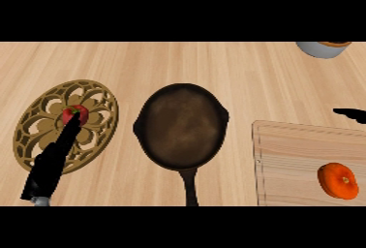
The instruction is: Pick the squash from the cutting board and place it in the pan
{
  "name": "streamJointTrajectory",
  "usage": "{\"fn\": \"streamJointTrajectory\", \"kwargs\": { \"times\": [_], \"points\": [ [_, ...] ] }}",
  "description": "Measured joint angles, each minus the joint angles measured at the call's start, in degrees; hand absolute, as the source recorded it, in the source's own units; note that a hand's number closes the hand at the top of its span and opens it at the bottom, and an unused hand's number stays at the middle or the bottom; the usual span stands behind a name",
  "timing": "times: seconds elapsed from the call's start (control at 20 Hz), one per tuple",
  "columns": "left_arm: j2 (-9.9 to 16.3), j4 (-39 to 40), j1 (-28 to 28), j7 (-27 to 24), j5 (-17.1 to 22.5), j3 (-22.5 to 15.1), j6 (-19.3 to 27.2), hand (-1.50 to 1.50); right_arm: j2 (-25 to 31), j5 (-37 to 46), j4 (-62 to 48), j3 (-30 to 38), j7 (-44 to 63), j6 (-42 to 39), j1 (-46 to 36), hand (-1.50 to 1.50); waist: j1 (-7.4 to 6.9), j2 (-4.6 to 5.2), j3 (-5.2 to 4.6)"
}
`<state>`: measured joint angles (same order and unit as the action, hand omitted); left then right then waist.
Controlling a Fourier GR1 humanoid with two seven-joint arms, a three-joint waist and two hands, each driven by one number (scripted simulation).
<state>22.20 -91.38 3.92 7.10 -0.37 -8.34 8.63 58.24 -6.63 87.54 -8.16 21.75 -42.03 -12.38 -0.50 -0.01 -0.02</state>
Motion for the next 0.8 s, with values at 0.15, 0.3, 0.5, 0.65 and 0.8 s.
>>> {"fn": "streamJointTrajectory", "kwargs": {
  "times": [0.15, 0.3, 0.5, 0.65, 0.8],
  "points": [
    [-0.70, -1.02, 0.90, 0.30, -0.94, -0.08, 0.42, 0.00, -1.00, 1.04, 1.89, -1.58, 4.35, -2.12, -0.71, -1.50, 0.07, -0.03, -0.01],
    [-1.54, -1.01, 2.07, -0.71, -1.61, 0.12, 0.17, 0.00, -2.81, 2.75, 3.36, -2.25, 7.21, -3.64, -0.30, -1.50, 0.19, -0.03, 0.00],
    [-2.41, -0.37, 1.05, -0.08, -2.24, 1.33, -0.85, 0.00, -6.13, 5.01, 2.92, -1.62, 9.08, -5.64, -1.16, -1.50, 0.27, -0.01, 0.00],
    [-2.62, -1.69, 1.62, 0.82, -2.75, 1.94, -1.56, 0.00, -8.30, 7.17, 4.61, -1.66, 10.60, -5.75, 0.47, -1.50, 0.35, -0.03, 0.01],
    [-3.20, -2.47, 1.70, 1.32, -3.45, 1.85, -1.93, 0.00, -9.66, 9.43, 4.28, -2.55, 12.35, -6.39, 0.14, -1.50, 0.26, -0.01, 0.01]
  ]
}}
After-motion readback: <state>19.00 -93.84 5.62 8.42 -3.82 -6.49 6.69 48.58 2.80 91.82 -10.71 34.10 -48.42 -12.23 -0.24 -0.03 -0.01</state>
